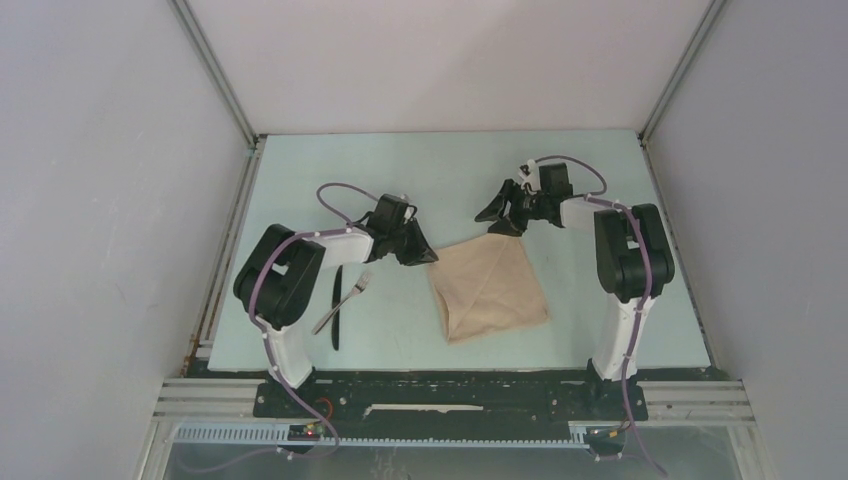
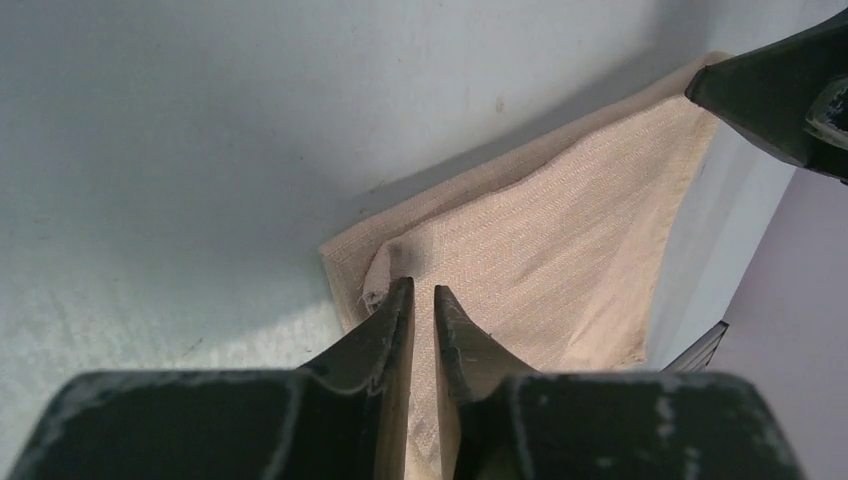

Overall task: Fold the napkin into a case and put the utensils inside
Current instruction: Smooth out the top corner of the smaller rectangle-folded napkin at the center of the board.

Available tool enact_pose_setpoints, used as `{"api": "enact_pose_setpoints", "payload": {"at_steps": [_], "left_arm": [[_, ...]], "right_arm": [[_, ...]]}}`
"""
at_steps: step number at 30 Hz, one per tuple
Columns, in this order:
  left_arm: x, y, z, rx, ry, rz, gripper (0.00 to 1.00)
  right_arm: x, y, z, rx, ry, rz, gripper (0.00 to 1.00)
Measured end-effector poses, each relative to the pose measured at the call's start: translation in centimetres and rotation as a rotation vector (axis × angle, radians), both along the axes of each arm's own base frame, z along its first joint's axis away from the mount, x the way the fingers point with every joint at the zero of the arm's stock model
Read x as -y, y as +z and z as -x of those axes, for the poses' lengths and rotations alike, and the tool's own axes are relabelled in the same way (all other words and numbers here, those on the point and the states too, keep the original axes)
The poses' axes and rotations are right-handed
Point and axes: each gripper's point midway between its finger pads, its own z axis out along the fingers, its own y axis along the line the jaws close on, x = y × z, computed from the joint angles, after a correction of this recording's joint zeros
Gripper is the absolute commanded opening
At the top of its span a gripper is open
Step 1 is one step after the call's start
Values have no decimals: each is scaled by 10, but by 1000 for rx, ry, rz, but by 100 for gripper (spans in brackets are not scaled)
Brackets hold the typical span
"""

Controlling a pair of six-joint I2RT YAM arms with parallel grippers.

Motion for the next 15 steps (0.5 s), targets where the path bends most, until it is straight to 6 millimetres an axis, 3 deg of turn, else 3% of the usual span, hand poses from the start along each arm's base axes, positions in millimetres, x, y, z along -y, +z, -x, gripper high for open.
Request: {"api": "enact_pose_setpoints", "payload": {"at_steps": [5, 15], "left_arm": [[0, -10, -1, -16, -3, -11, 15], [-2, -11, -3, -18, 6, -12, 10]], "right_arm": [[13, -6, 0, -13, -20, 11, 67], [47, -23, -4, -39, -87, 32, 66]]}}
